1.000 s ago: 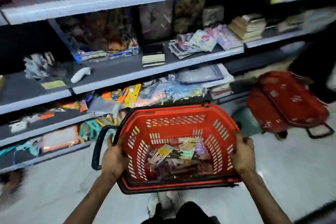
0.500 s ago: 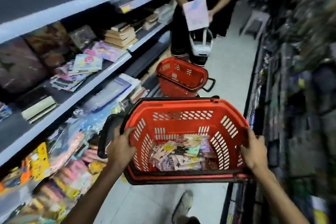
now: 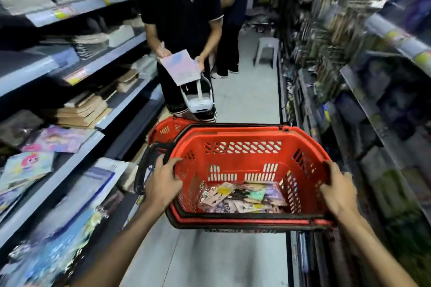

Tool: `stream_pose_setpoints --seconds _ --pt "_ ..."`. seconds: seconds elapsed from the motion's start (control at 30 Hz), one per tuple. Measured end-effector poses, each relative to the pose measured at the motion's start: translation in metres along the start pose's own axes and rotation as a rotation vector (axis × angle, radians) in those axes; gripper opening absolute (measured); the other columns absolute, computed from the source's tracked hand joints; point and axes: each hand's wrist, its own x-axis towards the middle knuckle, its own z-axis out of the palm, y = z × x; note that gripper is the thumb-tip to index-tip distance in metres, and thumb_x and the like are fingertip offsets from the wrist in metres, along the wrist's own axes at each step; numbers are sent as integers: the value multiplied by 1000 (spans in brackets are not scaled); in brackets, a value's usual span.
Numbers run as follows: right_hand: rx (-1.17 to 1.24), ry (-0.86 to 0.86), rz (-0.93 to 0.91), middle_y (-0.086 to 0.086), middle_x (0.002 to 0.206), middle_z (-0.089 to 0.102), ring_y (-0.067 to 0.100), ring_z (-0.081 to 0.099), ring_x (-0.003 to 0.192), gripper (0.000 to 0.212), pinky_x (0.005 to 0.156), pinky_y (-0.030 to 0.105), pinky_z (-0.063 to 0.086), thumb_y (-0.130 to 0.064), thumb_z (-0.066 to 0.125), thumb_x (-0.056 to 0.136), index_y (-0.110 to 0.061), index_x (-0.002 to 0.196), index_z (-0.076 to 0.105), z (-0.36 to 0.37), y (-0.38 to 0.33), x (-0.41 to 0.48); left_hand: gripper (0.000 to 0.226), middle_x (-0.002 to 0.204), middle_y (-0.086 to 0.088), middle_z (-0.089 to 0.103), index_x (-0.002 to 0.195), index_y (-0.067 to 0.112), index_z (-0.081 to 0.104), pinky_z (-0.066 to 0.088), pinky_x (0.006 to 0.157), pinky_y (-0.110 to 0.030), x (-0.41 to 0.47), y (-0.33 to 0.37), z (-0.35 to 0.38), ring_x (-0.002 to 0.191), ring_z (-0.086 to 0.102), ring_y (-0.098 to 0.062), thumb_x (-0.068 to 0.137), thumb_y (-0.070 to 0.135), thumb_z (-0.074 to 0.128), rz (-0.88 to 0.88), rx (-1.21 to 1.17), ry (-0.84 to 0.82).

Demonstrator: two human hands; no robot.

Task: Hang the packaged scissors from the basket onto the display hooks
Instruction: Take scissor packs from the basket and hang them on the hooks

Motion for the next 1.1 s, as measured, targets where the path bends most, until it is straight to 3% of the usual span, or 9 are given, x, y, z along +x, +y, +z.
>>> stream_pose_setpoints --seconds 0.13,0.47,0.6,0.67,0.9,1.1 --pt "4 24 13 28 101 53 50 59 96 67 87 48 47 -1 66 78 -14 140 47 -16 -15 67 60 152 -9 47 132 39 64 55 97 -48 61 45 -4 117 65 -40 78 11 63 39 -4 34" --pt "-40 29 53 33 116 52 53 58 102 56 90 46 46 -4 62 83 -10 136 43 -33 -78 249 50 120 -6 60 115 36 72 57 89 -45 264 126 -1 107 67 -38 73 11 65 145 13 89" --pt "-50 62 91 31 116 52 50 59 103 53 87 45 46 -7 63 84 -13 133 44 -39 -105 320 50 132 -6 59 120 39 70 55 86 -42 345 156 2 106 69 -37 76 17 66 168 7 54" --pt "-60 56 119 31 116 56 49 62 103 55 87 46 48 -9 67 82 -16 133 46 -45 -107 338 44 126 -6 59 119 40 69 58 80 -41 361 170 2 102 70 -37 79 22 67 194 -13 33" --pt "18 108 150 25 112 68 44 63 107 48 83 47 49 -8 67 76 -9 123 57 -38 -121 486 38 111 0 56 111 36 70 56 82 -41 500 245 16 105 65 -34 76 24 64 262 -84 -11" --pt "41 132 170 27 100 67 43 65 93 44 75 45 53 -7 63 76 -13 118 53 -21 -112 605 41 112 1 62 110 41 70 57 81 -38 606 310 51 98 70 -31 75 22 68 279 -64 -23"
